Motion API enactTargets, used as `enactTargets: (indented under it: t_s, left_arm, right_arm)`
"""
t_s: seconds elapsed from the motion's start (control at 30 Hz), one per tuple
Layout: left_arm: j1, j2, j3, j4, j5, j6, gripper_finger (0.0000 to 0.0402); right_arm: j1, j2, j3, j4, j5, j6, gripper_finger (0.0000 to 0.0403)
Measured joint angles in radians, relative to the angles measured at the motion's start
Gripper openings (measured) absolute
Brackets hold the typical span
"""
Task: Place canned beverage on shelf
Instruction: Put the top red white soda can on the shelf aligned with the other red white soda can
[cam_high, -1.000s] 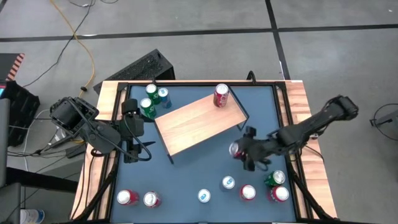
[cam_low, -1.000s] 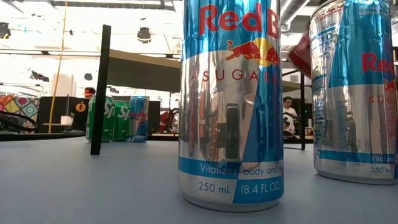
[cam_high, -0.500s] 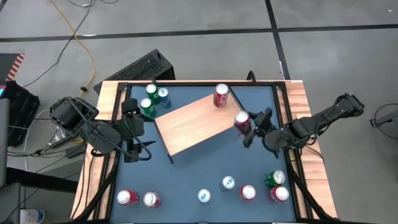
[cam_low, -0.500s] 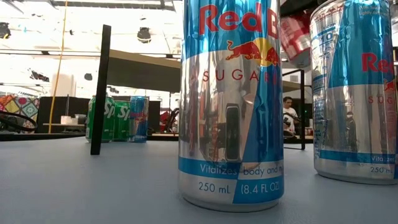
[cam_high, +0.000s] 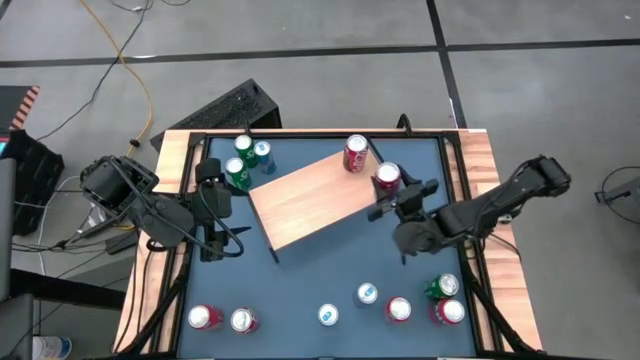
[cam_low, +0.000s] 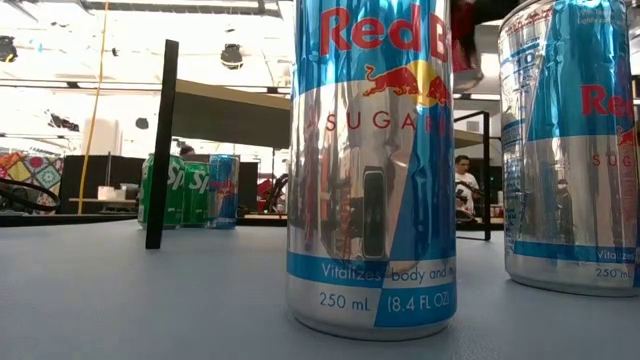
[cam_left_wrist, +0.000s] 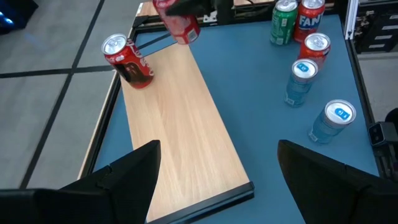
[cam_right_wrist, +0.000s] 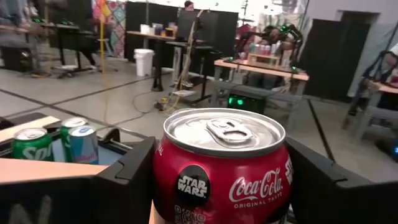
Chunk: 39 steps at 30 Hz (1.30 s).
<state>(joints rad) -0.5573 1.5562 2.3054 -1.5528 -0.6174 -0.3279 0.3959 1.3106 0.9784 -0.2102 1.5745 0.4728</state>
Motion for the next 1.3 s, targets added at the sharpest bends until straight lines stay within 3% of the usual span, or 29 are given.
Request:
enactTargets:
  t_s: [0.27,0.43,0.73,1.07,1.3]
  left_arm:
    - [0.000,0.000,0.000,0.003,0.000,-0.008,0.0309]
    - [0.000,0.000,0.000,0.003,0.000,-0.009,0.0309]
    - [0.000,0.000,0.000,0.003,0.000,-0.014,0.0309]
    - [0.000,0.000,0.000,0.003,0.000,-0.014,0.0309]
    - [0.000,0.000,0.000,0.003,0.000,-0.014,0.0309]
  right_arm:
    - [-0.069,0.188,0.094,0.052,-0.004,0.047,0.0262]
    - [-0.099,0.231,0.097,0.027,-0.007,0.203,0.0262]
    - [-0.125,0.266,0.096,0.009,-0.005,0.211,0.0262]
    - [-0.158,0.266,0.097,-0.003,-0.117,0.201,0.0364]
    - [-0.152,0.258,0.096,-0.015,-0.145,0.176,0.0379]
